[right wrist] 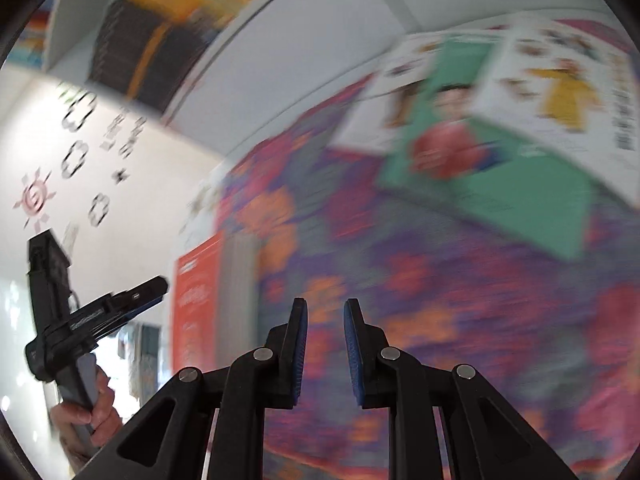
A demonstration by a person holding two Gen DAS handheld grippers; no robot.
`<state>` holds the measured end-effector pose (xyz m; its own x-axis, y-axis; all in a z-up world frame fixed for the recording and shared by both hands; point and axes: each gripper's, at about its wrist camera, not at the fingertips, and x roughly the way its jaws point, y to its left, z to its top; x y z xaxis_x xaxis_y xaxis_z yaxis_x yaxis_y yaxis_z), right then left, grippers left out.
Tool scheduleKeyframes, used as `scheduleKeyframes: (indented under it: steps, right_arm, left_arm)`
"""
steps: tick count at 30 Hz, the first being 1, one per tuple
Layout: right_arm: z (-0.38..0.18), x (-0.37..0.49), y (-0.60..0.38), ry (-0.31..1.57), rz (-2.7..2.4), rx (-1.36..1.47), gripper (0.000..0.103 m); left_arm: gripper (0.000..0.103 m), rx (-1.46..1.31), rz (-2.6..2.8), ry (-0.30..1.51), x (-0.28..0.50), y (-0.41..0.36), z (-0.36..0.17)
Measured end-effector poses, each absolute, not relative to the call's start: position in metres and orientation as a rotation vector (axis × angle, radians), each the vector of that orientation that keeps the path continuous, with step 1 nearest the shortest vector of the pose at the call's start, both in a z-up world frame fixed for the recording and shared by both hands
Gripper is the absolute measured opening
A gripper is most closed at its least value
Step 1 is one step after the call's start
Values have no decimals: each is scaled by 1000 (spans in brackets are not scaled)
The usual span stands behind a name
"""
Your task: Organize books
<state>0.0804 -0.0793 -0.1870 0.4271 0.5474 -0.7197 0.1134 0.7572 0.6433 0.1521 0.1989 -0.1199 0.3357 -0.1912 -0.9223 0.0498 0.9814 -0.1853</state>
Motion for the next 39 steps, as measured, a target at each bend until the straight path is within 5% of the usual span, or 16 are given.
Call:
scheduleKeyframes:
  steps: [17,39]
  right_arm:
    - [-238,78,-282,948,-26,867,18]
    - [-246,86,-294,1026,32,823,25]
  left_arm:
    - [42,28,-423,1201,242,-58,-193]
    - [44,168,-503,1249,186,-90,-196]
